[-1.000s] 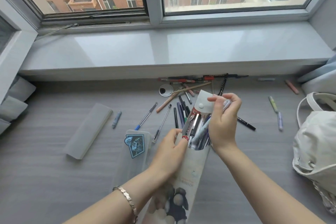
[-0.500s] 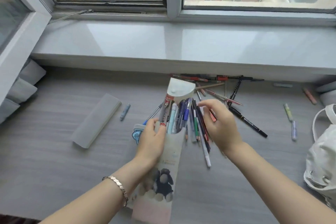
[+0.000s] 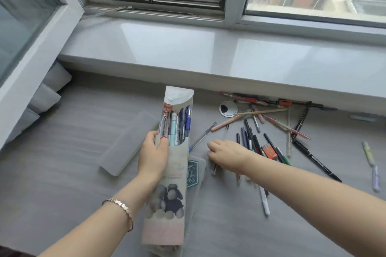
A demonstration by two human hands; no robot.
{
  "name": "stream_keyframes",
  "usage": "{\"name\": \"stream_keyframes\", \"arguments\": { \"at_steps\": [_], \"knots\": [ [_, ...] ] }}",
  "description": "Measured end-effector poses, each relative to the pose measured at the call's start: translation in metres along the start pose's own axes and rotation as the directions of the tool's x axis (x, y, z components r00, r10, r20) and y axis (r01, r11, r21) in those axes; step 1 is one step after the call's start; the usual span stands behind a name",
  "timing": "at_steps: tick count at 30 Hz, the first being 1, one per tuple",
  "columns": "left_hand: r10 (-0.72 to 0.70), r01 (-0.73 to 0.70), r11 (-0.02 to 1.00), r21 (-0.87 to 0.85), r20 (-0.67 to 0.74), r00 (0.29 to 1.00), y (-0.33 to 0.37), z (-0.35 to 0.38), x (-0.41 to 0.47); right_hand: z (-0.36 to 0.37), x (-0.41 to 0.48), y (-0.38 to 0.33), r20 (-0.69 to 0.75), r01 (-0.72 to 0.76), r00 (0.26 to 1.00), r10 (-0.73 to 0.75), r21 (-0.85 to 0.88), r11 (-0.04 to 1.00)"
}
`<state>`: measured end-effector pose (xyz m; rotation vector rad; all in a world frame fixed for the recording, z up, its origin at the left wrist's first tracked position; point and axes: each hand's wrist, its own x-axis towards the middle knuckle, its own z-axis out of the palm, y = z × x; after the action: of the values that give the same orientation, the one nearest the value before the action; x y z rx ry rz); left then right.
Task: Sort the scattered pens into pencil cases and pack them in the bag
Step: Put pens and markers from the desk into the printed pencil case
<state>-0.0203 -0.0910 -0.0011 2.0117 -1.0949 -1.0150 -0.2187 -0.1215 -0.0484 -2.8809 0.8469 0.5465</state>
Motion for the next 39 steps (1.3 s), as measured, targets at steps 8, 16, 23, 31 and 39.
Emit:
{"name": "stream_keyframes", "arguments": {
  "at_steps": [8,16,23,31,39],
  "knots": [
    [0.002,0.000,0.998,-0.057,0.024,1.000,0.002,-0.009,0.018,-0.017,0.007,0.026,-0.161,0.262,0.950,-0.269,-0.062,0.963],
    [-0.031,0.031,0.997,-0.070,-0.001,1.000,0.001,-0.019,0.026,-0.025,0.055,0.017,-0.071,0.048,0.997,-0.042,0.087,0.995],
    [-0.014,0.014,0.999,-0.047,0.004,1.000,0.004,-0.023,0.018,-0.018,0.046,0.013,-0.312,0.079,0.944,-0.105,-0.093,0.992],
    [0.031,-0.027,0.999,-0.042,0.090,0.995,0.016,-0.011,-0.002,-0.072,-0.020,0.013,-0.290,-0.063,0.533,0.795,0.923,0.379],
    [0.040,-0.073,0.995,0.067,0.399,0.916,0.029,0.031,-0.041,-0.101,-0.038,-0.022,-0.111,0.562,0.331,0.937,0.821,-0.101]
  ]
}}
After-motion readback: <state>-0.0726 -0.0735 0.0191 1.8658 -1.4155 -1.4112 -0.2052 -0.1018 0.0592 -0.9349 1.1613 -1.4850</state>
